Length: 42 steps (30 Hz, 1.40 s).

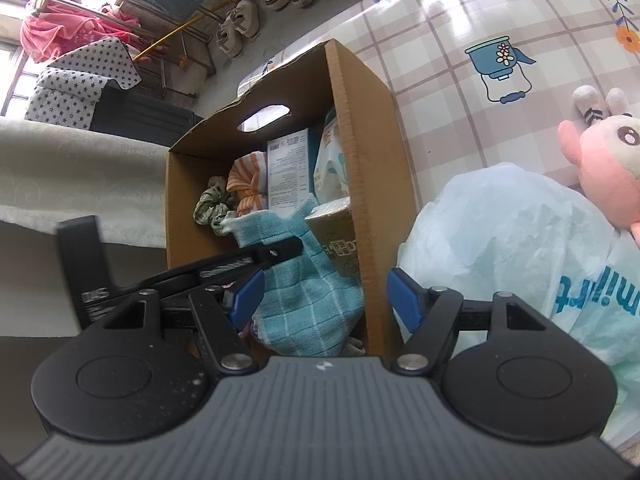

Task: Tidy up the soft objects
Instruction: 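Lower the towel and tissue pack into the box and open both grippers, then lift both tools out of the box and move back over the bed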

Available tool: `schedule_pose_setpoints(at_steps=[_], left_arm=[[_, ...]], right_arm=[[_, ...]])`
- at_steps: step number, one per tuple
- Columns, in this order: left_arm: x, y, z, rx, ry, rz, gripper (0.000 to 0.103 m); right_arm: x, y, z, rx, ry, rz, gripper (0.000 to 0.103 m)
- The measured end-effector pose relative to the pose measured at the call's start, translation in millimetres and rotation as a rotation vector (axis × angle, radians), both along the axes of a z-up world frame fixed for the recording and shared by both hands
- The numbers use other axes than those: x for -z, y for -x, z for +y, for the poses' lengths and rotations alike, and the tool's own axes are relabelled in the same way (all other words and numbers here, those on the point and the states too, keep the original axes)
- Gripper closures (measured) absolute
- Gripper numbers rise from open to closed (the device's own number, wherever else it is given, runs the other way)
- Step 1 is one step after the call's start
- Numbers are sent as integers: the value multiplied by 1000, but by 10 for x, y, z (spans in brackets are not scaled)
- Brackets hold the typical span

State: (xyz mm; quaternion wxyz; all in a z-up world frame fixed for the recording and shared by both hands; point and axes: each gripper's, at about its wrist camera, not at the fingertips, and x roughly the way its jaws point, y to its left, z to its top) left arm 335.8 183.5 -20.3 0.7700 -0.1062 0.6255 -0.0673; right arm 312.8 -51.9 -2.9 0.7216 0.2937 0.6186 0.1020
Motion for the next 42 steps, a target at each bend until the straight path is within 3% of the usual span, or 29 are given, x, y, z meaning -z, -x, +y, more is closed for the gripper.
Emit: schedule_pose_setpoints(at_steps=[6, 9, 15, 18, 23, 37, 42], left_arm=[[-100, -56, -135, 24, 40, -47, 44], [-129, -77, -197, 33, 20, -57, 46], [-432, -97, -30, -53, 19, -168, 40], [-397, -137, -74, -23, 30, -140, 39], [-66, -145, -322, 73, 31, -11, 39], [548, -200, -344, 25, 74, 90, 40], [643, -204, -352, -7, 90, 97, 48]], right_arm=[[13, -30, -56, 16, 3, -4, 35], [36, -32, -89, 22, 6, 1, 35], [59, -24, -146, 36, 9, 5, 35], [69, -26, -162, 43, 6, 9, 35], [59, -31, -177, 50, 6, 10, 35], [143, 28, -422, 102, 34, 27, 37], [170, 54, -459, 111, 37, 35, 37]])
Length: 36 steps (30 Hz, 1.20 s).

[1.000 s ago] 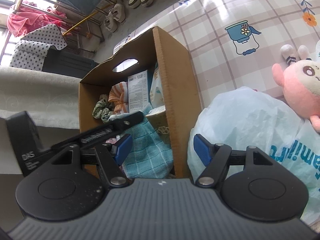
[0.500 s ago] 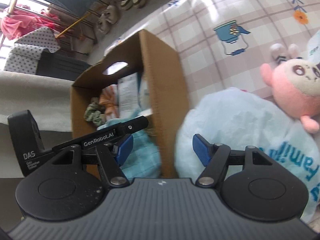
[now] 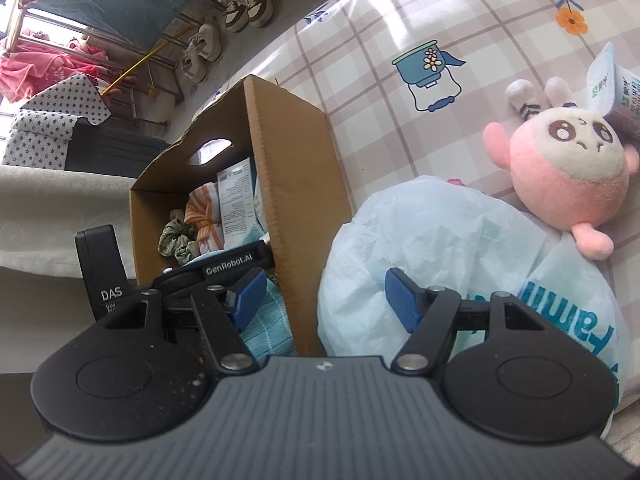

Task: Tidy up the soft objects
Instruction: 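Lift both tools out of the box and move back over the bed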

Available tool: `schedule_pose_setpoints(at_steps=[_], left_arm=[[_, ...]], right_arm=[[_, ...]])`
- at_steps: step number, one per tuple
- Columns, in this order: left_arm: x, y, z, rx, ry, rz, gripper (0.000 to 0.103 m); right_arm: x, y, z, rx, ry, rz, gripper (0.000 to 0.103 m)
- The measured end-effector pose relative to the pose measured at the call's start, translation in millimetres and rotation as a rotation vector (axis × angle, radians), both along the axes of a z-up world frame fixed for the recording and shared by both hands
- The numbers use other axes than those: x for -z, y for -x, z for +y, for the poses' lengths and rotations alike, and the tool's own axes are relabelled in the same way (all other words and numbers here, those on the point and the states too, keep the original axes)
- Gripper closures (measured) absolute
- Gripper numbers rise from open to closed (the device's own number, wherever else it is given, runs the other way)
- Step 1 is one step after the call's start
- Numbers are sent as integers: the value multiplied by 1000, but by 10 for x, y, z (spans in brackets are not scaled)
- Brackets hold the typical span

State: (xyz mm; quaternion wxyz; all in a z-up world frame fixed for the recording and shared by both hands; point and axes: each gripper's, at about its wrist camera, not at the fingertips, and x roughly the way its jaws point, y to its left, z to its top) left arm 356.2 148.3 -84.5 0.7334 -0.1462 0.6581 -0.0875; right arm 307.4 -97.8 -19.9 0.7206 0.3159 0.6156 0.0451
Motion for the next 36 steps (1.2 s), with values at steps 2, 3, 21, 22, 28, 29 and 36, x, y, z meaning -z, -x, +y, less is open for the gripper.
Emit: schedule_pose_setpoints(at_steps=[2, 3, 21, 22, 28, 29, 36], left_arm=[[-19, 11, 37, -14, 27, 3, 50], [-41, 12, 57, -13, 36, 6, 51], [177, 90, -39, 47, 66, 252, 41], [147, 100, -21, 32, 64, 239, 39], [-118, 121, 98, -11, 32, 148, 34], [-172, 133, 83, -7, 11, 129, 33], [-439, 184, 169, -36, -76, 101, 31]], right_arm=[[6, 8, -12, 4, -2, 2, 37], [7, 10, -17, 5, -2, 2, 37], [-38, -27, -59, 5, 1, -12, 36], [-41, -25, -59, 4, 2, -11, 36], [-88, -26, -28, -4, 3, -18, 36], [-104, -29, -19, -7, 4, -22, 36], [-216, -35, 80, -32, 6, -39, 32]])
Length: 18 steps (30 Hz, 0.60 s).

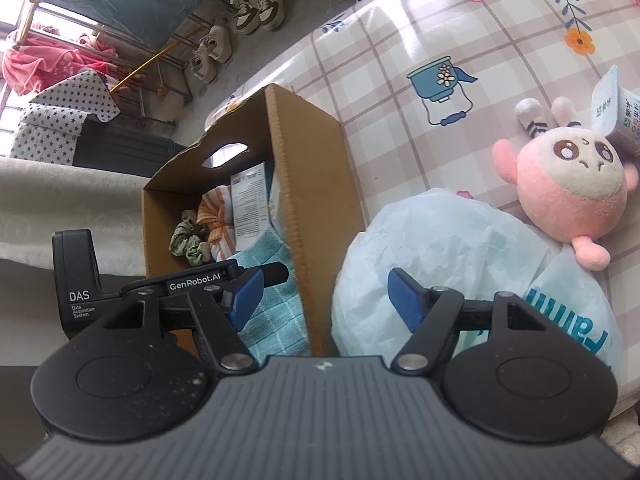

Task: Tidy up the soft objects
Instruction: 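Lift both tools out of the box and move back over the bed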

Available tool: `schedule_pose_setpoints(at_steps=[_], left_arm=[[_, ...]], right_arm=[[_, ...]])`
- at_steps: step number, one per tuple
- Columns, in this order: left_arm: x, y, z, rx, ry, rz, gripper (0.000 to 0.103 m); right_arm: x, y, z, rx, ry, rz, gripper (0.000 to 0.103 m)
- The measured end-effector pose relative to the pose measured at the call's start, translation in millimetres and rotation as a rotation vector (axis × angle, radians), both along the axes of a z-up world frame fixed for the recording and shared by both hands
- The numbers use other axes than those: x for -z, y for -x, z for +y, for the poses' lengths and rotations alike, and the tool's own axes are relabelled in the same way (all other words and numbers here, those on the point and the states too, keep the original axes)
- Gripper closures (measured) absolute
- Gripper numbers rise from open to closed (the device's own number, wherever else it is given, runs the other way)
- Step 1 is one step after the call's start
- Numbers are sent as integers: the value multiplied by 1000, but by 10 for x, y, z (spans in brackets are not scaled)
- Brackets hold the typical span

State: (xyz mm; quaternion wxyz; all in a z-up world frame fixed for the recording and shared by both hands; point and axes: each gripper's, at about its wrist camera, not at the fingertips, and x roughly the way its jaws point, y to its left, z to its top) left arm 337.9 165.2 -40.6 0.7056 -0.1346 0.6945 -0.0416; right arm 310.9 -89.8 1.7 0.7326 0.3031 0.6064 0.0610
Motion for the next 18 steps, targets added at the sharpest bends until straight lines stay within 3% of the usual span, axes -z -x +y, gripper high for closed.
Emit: schedule_pose_setpoints(at_steps=[9, 18], left_arm=[[-396, 65, 82, -46, -150, -47, 18], [-547, 337, -95, -87, -213, -48, 17]], right_arm=[[-123, -39, 82, -46, 13, -8, 20], [-240, 36, -47, -112, 59, -75, 1]])
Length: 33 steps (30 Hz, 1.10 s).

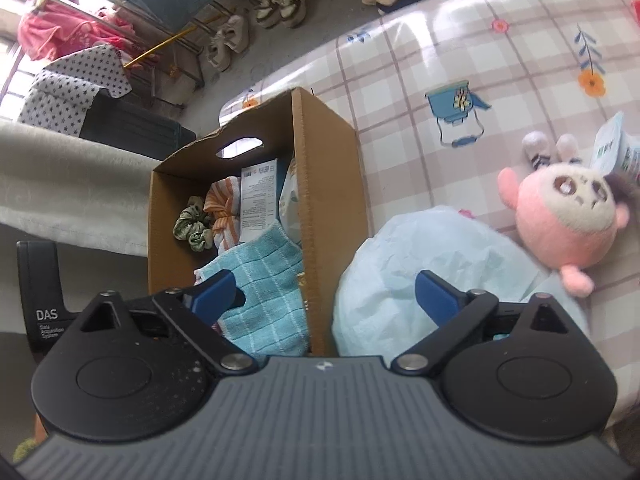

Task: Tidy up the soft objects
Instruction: 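Lift both tools out of the box and move back over the bed, then grasp the white yogurt cup with the right gripper and lift it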

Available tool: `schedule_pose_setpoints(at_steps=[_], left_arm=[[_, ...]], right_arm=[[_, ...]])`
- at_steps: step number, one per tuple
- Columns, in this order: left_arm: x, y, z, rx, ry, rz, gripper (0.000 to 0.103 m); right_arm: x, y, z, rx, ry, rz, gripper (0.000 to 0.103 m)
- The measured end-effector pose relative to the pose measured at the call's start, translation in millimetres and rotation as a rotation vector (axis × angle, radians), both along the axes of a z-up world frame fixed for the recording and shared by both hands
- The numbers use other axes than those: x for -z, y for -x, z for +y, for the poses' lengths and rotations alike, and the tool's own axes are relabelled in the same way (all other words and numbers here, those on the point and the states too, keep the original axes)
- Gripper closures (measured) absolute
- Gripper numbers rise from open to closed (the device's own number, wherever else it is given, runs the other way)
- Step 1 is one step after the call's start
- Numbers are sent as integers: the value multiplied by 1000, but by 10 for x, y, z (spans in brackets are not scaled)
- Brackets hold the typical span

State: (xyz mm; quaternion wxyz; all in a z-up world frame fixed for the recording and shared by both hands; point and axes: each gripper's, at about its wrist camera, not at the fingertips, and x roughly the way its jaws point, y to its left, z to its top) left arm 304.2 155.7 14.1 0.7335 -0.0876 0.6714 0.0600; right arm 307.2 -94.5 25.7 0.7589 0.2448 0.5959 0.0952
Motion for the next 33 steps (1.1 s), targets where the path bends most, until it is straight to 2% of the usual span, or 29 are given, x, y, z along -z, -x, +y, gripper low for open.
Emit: schedule_pose_setpoints(at_steps=[6, 14, 18, 22, 25, 27, 33], left_arm=[[-330, 273, -356, -14, -20, -92, 15], [-695, 441, -1095, 5, -1, -217, 10], [-699, 370, -1547, 87, 50, -242, 10], [-621, 278, -2075, 248, 61, -234, 10], [-511, 223, -2462, 369, 34, -214, 10], [-456, 214, -2658, 409, 17, -209, 10], [-273, 212, -2865, 401, 23, -179, 13]], right_arm=[[-116, 180, -414, -64, 14, -48, 1], [-227, 332, -1539, -46, 50, -59, 1], [-192, 297, -2090, -34, 86, -62, 1], [-54, 217, -2538, -21, 63, -58, 1], [110, 96, -2682, -69, 54, -59, 2], [259, -16, -2691, -128, 39, -49, 3], [698, -375, -2484, -325, 30, -23, 14]])
